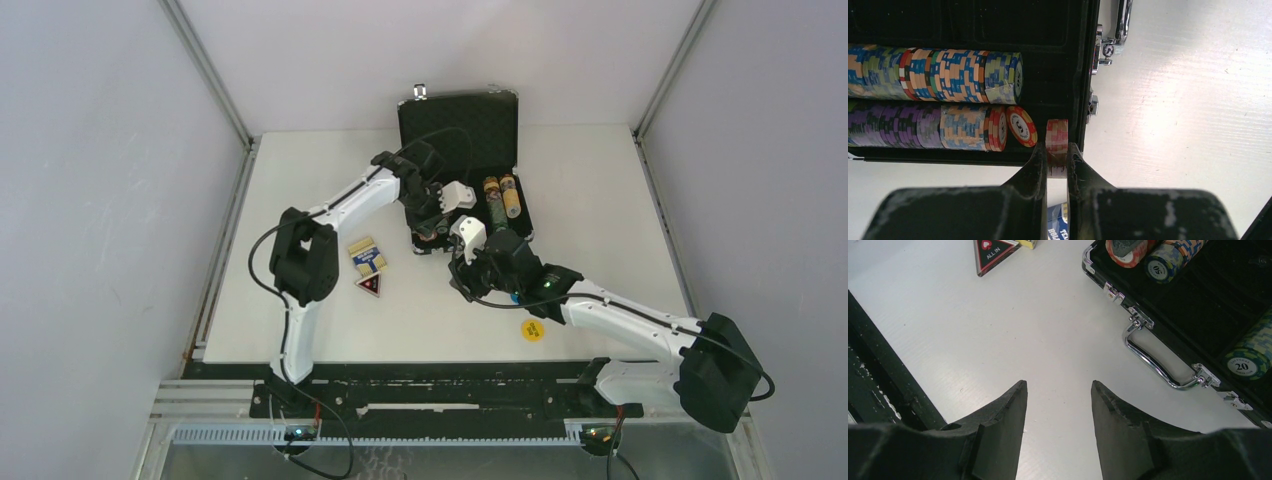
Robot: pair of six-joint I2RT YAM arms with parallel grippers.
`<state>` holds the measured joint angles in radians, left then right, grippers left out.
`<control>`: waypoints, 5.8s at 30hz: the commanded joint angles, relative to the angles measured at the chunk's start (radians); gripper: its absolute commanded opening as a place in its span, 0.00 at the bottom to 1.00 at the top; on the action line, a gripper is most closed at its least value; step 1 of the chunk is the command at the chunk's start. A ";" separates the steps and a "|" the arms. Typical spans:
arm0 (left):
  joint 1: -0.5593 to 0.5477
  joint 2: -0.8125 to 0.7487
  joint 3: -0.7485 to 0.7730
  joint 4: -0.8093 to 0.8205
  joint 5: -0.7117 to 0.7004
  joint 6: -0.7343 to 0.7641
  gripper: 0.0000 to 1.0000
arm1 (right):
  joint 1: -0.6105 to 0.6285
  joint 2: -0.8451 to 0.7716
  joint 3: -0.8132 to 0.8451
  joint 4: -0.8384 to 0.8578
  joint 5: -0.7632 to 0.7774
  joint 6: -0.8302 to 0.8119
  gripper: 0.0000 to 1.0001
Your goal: Pack up texas hold em set
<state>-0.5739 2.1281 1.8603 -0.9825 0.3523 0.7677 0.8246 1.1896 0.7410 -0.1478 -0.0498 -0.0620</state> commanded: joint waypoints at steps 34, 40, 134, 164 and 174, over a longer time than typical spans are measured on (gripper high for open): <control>0.018 0.164 0.156 0.036 -0.153 -0.007 0.02 | -0.004 0.027 -0.002 0.056 -0.010 0.013 0.58; 0.016 0.170 0.156 0.035 -0.192 -0.020 0.16 | -0.004 0.037 -0.001 0.063 -0.015 0.010 0.58; 0.386 -1.250 -1.437 0.942 -0.742 -1.536 0.96 | 0.087 0.868 0.836 0.049 0.190 0.212 0.34; 0.262 -1.259 -1.160 1.018 0.219 -1.781 0.70 | 0.145 0.009 0.251 0.063 0.030 -0.015 0.39; 0.123 -1.153 -1.138 1.088 0.273 -1.784 0.67 | 0.171 -0.022 0.251 0.027 0.000 -0.030 0.35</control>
<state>-0.4278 0.9592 0.6819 0.0437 0.5667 -1.0119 0.9833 1.2076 0.9741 -0.1574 -0.0288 -0.0742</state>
